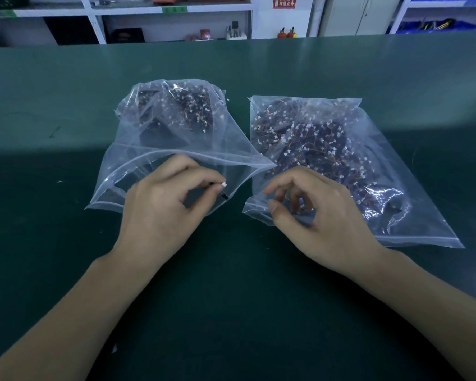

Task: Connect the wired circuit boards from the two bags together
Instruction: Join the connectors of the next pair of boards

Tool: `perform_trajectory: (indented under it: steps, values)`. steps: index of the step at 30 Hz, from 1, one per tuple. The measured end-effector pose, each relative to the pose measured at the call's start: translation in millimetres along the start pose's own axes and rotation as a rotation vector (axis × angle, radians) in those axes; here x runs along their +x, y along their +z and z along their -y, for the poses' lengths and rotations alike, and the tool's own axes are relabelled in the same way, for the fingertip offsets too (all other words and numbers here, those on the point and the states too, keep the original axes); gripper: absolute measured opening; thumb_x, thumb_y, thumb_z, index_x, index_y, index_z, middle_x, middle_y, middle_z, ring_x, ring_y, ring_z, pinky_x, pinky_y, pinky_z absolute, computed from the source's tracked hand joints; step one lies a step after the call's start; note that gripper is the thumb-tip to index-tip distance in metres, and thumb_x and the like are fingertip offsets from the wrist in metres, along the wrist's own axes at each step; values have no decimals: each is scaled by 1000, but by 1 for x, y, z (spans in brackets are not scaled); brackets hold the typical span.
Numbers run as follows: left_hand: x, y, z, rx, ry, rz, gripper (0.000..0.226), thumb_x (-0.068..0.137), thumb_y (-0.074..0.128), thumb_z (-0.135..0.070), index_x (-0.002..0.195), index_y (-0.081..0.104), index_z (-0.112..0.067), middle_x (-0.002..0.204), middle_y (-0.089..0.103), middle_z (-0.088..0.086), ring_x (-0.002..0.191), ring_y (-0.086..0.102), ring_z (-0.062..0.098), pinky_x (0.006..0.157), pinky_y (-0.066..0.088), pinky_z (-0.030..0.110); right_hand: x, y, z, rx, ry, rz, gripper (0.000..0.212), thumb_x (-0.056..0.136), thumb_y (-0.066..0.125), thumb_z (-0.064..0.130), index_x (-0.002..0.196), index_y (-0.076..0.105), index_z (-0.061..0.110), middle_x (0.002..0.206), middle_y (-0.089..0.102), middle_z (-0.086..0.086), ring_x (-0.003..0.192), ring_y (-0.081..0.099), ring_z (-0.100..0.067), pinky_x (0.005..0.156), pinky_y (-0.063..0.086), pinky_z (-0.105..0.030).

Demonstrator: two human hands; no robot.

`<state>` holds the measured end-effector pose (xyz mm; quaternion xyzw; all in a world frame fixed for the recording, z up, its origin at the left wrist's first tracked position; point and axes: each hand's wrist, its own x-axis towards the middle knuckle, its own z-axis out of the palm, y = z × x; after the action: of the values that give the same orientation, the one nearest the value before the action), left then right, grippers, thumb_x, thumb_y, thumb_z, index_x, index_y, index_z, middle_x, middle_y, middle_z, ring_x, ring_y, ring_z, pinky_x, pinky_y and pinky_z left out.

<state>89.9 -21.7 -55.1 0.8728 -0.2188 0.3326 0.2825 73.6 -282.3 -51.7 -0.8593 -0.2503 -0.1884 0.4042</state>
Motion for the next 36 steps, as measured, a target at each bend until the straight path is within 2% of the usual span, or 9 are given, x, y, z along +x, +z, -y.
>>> perform_trajectory:
  steps: [2,6,10,12,17,19,23,28,36]
  values:
    - [-2,2,-8,-48,37,-17,7,100,77,-26,103,83,-24,102,62,-12,69,50,0,58,44,27,0,0,0,14,-10,-9,13,96,70,25,109,71,22,93,66,15,77,62,-17,71,49,-22]
    - [-1,-1,-21,-120,71,-54,7,100,78,-26,101,83,-20,121,66,-5,76,57,6,69,44,16,1,-1,1,13,-67,4,23,101,66,32,120,74,20,102,68,13,79,62,-14,75,49,-21]
    - [-4,-1,-33,-169,111,10,7,101,76,-19,99,81,-15,99,72,-7,81,61,8,73,44,20,1,0,1,2,-114,5,31,103,68,37,125,74,17,107,69,8,84,61,-7,77,46,-17]
    - [-6,1,-39,-208,95,38,7,101,76,-18,98,80,-14,93,72,-8,80,62,12,73,45,21,1,1,0,12,-139,3,25,103,71,33,120,76,16,105,69,5,86,61,-7,77,49,-21]
    - [-7,5,-44,-336,78,73,7,102,75,-18,99,78,-13,95,71,-8,78,65,17,65,50,30,2,3,-3,7,-203,16,5,98,81,18,102,80,14,97,70,4,85,63,-13,75,53,-31]
    - [-8,5,-44,-340,84,66,7,102,74,-20,103,78,-13,98,70,-8,78,64,15,64,50,29,2,3,-4,19,-193,2,4,98,80,19,99,80,14,96,69,4,84,60,-9,74,52,-29]
    - [-8,4,-41,-296,-16,57,17,103,71,-29,118,74,-21,105,69,-13,85,67,16,64,52,32,2,3,-6,43,-160,-24,7,100,76,15,101,80,10,97,72,2,85,64,-14,75,53,-31]
    - [-6,2,-38,-197,-16,112,17,104,68,-27,92,76,-18,91,66,-12,83,63,16,67,45,26,3,2,-4,39,-168,-35,6,100,76,16,100,81,14,94,71,7,82,62,-11,77,48,-22]
    - [-6,1,-42,-171,24,88,14,102,70,-22,92,77,-16,89,68,-10,82,63,15,66,49,31,3,2,-3,19,-132,-43,12,102,72,24,99,79,15,90,70,4,79,61,-14,77,44,-19]
